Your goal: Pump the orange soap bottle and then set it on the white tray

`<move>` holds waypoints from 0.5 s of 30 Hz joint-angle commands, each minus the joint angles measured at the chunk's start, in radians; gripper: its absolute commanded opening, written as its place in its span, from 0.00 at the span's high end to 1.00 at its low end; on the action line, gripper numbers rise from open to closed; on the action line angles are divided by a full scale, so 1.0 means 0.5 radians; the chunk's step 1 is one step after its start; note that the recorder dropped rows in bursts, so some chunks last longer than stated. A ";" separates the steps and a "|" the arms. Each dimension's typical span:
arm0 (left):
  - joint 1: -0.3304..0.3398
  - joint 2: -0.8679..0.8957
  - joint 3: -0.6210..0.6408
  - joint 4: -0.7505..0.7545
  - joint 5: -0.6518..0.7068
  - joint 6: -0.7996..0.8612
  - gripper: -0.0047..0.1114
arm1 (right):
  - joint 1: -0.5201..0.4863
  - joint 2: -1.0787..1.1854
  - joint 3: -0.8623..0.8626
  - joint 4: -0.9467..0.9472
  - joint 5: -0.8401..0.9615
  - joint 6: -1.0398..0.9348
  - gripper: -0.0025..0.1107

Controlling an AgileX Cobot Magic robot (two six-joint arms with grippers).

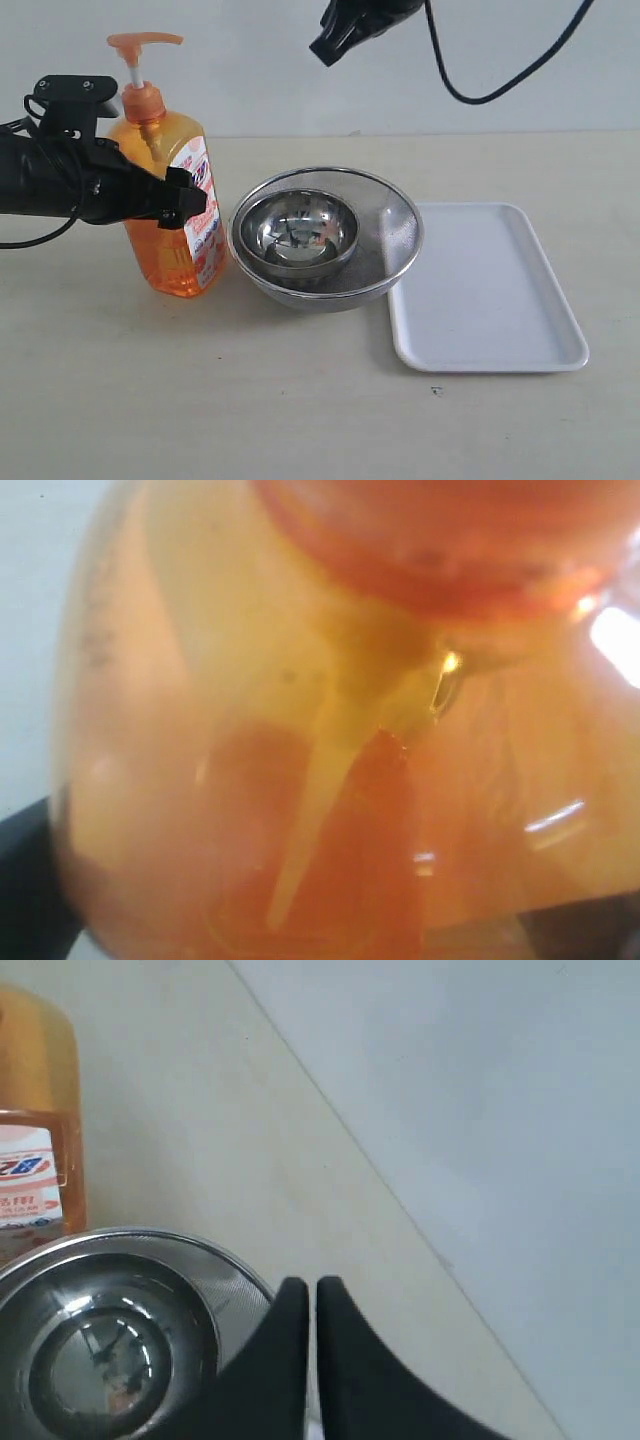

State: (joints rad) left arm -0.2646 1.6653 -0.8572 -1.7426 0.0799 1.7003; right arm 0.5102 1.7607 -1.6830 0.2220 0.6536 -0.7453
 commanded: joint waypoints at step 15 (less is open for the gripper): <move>-0.002 -0.003 -0.055 -0.004 0.013 -0.112 0.46 | -0.007 -0.575 -0.007 -0.469 0.458 0.387 0.98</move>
State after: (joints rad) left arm -0.2646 1.6653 -0.8661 -1.7366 0.0748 1.6726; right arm 0.5102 1.5180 -1.6830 0.0333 0.8436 -0.5855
